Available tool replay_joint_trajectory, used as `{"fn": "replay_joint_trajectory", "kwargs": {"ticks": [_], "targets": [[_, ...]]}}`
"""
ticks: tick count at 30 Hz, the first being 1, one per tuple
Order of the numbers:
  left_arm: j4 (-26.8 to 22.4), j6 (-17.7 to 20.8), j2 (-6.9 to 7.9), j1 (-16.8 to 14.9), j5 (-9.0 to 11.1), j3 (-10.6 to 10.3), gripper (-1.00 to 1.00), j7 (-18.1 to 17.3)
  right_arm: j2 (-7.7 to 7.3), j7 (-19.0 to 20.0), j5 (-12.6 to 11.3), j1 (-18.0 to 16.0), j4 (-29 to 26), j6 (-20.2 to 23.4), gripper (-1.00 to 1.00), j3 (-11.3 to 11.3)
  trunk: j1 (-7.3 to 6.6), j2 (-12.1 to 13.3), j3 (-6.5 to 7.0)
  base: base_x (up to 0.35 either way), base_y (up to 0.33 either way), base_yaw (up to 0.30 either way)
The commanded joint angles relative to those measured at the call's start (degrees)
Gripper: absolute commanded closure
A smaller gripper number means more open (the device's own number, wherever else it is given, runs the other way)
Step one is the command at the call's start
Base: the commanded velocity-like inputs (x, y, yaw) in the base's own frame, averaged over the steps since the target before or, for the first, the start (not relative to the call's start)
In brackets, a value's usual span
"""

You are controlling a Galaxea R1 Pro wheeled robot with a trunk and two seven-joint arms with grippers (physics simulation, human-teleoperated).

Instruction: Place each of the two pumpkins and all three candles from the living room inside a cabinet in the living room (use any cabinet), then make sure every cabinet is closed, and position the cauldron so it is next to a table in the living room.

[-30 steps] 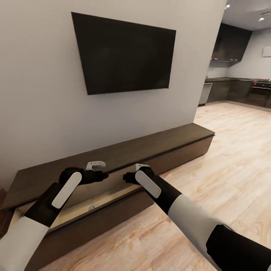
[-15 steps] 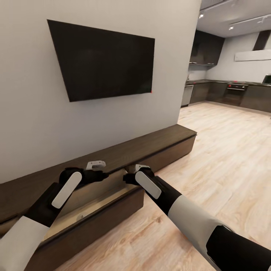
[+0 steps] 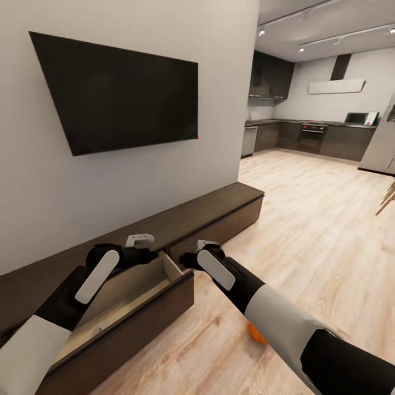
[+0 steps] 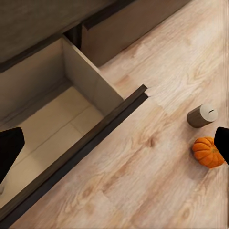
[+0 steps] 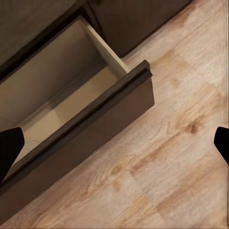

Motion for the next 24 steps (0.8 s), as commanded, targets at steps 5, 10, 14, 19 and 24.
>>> {"fn": "replay_joint_trajectory", "kwargs": {"ticks": [5, 10, 14, 19, 24], "targets": [[-0.4, 0.0, 0.07, 0.0, 0.6, -0.1, -1.00, 0.5, 0.00, -0.4, -0.4, -0.1, 0.0, 0.1, -1.00, 0.1, 0.00, 0.0, 0.23, 0.000, 0.000, -0.241], [-0.5, 0.0, 0.07, 0.0, 0.6, -0.1, -1.00, 0.6, 0.00, -0.4, -0.3, 0.0, 0.0, 0.1, -1.00, 0.1, 0.00, 0.0, 0.53, 0.018, -0.040, -0.240], [-0.5, 0.0, 0.07, 0.0, 0.5, -0.2, -1.00, 0.9, 0.00, -0.5, -0.3, 0.0, 0.0, 0.1, -1.00, 0.0, 0.00, 0.0, 0.76, 0.047, -0.185, -0.239], [-0.5, 0.0, 0.03, 0.0, 0.6, -0.2, -1.00, 1.7, 0.00, -0.5, -0.3, 0.1, 0.0, 0.1, -1.00, 0.0, 0.00, 0.0, 1.01, 0.014, -0.258, -0.206], [-0.4, 0.0, -0.01, 0.0, 0.6, -0.2, -1.00, 2.2, 0.00, -0.5, -0.3, 0.1, 0.0, 0.1, -1.00, -0.1, 0.00, 0.0, 1.09, 0.003, -0.287, -0.063]]}}
